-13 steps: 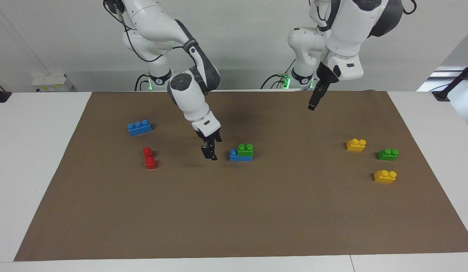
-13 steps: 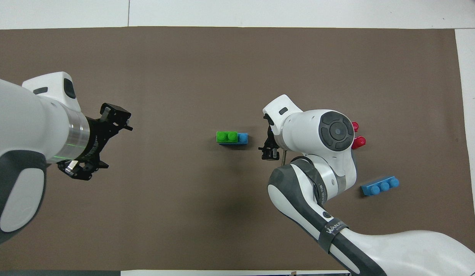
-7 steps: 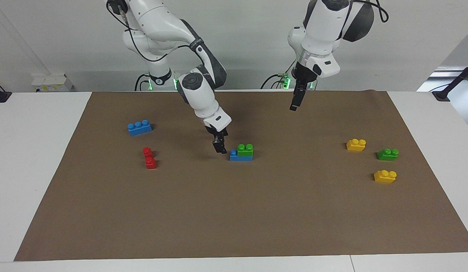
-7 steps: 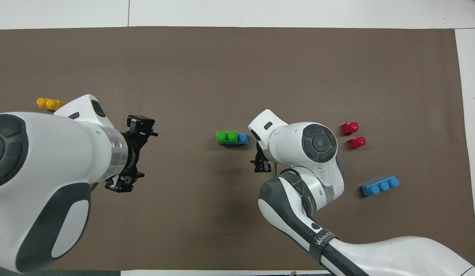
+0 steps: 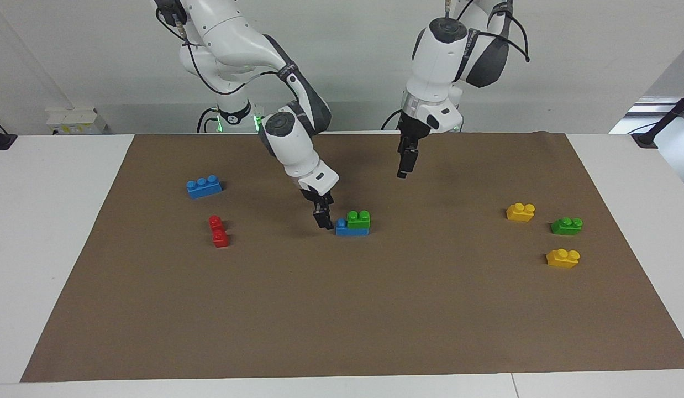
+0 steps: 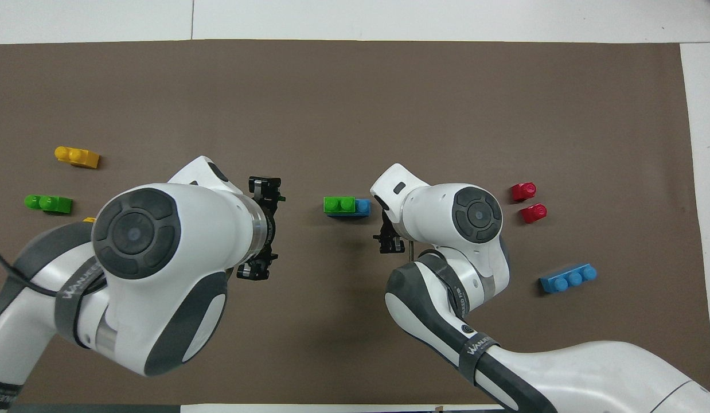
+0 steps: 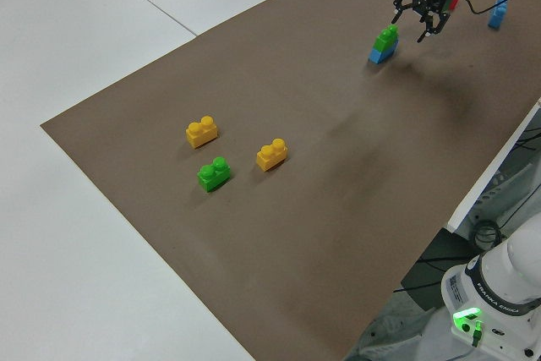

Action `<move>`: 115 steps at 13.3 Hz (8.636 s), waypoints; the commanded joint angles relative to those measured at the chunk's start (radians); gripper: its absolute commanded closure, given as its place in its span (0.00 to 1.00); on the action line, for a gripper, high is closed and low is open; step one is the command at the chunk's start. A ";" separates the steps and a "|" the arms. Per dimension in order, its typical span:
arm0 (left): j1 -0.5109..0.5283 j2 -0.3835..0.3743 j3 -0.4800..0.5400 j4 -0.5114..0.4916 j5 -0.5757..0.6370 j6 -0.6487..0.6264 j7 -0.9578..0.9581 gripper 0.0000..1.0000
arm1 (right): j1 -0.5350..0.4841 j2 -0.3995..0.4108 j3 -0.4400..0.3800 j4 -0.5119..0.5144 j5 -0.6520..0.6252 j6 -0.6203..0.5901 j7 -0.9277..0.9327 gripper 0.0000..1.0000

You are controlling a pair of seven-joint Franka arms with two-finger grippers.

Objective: Remove green block with left arm and hold with right
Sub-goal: 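Reach the left gripper toward the green brick while the right gripper waits, then grasp the green brick with the left gripper while the right gripper holds blue, then pull the green brick off with the left gripper while the right gripper holds, then carry the green brick with the left gripper while the right gripper carries blue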

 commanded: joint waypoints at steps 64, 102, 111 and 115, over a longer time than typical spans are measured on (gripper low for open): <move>-0.080 0.303 0.017 0.102 0.110 0.190 -0.414 1.00 | 0.018 0.110 0.007 0.016 -0.056 0.142 0.004 0.61; 0.537 0.201 0.018 -0.061 0.025 0.194 0.697 1.00 | -0.022 0.009 0.007 0.200 -0.044 -0.245 0.159 1.00; 0.552 0.301 0.020 -0.050 0.025 0.310 0.741 1.00 | -0.213 -0.136 -0.030 0.260 -0.013 -0.572 0.222 1.00; 0.576 0.319 0.020 -0.041 0.027 0.329 0.773 1.00 | -0.353 -0.192 -0.030 0.254 -0.030 -0.650 0.222 1.00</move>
